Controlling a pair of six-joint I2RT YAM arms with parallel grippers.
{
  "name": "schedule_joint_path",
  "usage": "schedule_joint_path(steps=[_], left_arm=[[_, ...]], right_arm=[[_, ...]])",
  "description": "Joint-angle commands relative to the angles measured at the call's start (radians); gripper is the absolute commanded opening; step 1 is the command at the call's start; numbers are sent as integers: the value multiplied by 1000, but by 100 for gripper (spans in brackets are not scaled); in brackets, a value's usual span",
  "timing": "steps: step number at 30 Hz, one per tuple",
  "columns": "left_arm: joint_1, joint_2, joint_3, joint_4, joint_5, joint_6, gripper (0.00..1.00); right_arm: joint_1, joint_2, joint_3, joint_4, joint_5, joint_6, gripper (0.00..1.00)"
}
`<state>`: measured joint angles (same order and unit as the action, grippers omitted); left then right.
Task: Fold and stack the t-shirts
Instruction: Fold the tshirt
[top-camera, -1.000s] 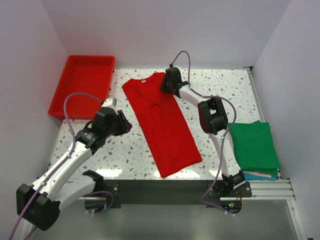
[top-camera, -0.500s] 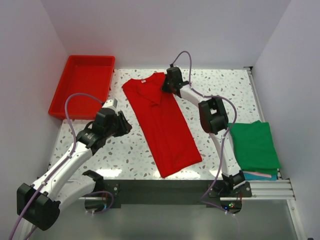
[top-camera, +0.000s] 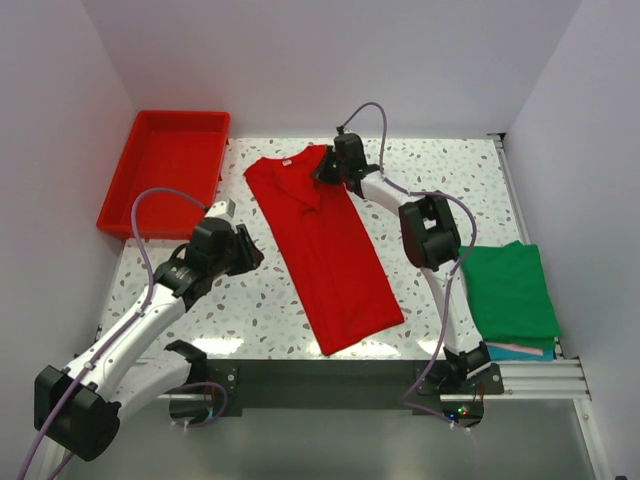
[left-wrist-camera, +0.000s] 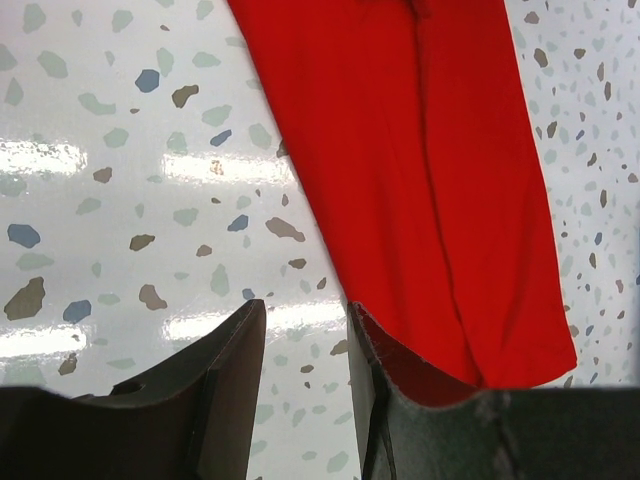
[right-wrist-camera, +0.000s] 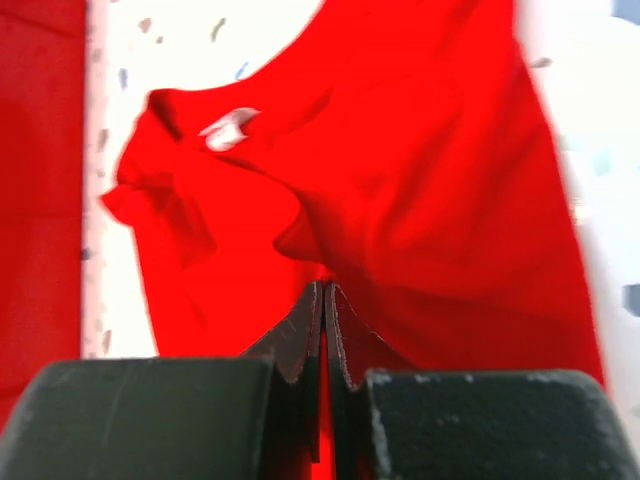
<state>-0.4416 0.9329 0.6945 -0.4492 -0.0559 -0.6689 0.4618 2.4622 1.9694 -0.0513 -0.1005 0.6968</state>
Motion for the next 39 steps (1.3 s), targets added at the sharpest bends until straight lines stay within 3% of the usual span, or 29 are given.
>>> schedule_joint_path(steps=[1,23,39], left_arm=[[-5,-5,-12,50,5,19,43],[-5,-14,-41,66,10,8,43],[-5,-31,-70,69,4,-3,43]], right_arm=[[29,-112,-15,110,-57,26,0],[178,-160,-141,145,-99,-29,0],[210,-227,-257,203,-93,-39,0]])
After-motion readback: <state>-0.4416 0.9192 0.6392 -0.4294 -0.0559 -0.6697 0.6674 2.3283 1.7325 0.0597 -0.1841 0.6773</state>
